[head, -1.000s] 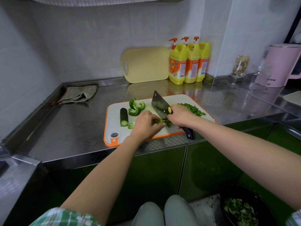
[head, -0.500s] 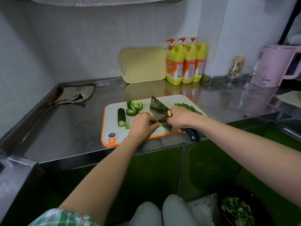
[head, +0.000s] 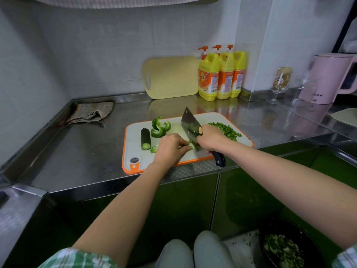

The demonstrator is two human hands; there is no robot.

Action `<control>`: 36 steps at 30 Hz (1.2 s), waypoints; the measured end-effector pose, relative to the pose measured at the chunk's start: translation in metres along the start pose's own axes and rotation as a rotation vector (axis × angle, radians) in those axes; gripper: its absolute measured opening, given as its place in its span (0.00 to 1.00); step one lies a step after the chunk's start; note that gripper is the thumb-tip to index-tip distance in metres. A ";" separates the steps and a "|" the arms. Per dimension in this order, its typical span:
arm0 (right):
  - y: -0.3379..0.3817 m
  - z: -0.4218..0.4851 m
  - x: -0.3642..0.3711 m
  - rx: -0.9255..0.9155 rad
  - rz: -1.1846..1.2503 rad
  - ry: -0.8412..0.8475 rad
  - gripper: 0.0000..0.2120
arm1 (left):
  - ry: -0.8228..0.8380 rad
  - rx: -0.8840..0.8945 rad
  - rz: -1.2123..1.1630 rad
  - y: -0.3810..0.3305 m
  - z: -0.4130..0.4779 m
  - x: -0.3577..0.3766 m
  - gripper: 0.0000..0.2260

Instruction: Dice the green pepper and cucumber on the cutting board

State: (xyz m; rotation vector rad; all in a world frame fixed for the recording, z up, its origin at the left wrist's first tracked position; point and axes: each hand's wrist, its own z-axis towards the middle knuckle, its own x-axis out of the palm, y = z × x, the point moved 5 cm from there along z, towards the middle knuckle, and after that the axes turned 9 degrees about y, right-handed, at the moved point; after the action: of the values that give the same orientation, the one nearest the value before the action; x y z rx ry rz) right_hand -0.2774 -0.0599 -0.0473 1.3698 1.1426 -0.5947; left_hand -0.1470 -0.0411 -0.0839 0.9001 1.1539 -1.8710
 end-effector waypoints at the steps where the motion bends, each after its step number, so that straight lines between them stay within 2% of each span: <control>1: -0.003 0.000 -0.002 -0.009 0.031 -0.008 0.05 | 0.002 -0.006 -0.004 0.000 0.000 0.000 0.08; 5: -0.005 -0.007 -0.015 -0.044 0.084 0.055 0.03 | -0.009 -0.051 -0.021 0.004 -0.001 0.000 0.12; 10: 0.000 -0.017 -0.021 -0.060 0.002 0.130 0.03 | -0.020 -0.114 -0.009 0.010 -0.002 0.000 0.15; 17: 0.000 -0.015 -0.008 -0.036 -0.110 0.161 0.07 | -0.001 -0.158 0.007 0.011 -0.002 -0.001 0.13; 21: 0.005 -0.008 -0.004 -0.042 -0.157 0.163 0.09 | 0.008 -0.147 0.011 0.011 -0.001 -0.001 0.12; 26: 0.005 0.002 0.003 -0.069 -0.153 0.084 0.05 | 0.006 -0.136 0.000 0.010 0.000 -0.002 0.11; 32: -0.008 0.005 -0.005 -0.079 0.037 -0.039 0.04 | 0.011 -0.132 -0.016 0.010 -0.001 -0.002 0.10; 36: -0.004 -0.009 -0.018 -0.068 0.035 0.050 0.03 | 0.016 -0.157 -0.027 0.011 -0.001 -0.002 0.09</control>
State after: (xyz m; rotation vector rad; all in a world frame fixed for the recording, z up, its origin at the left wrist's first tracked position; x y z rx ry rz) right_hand -0.2901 -0.0569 -0.0315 1.3500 1.1667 -0.4940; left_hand -0.1361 -0.0432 -0.0870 0.8163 1.3088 -1.7691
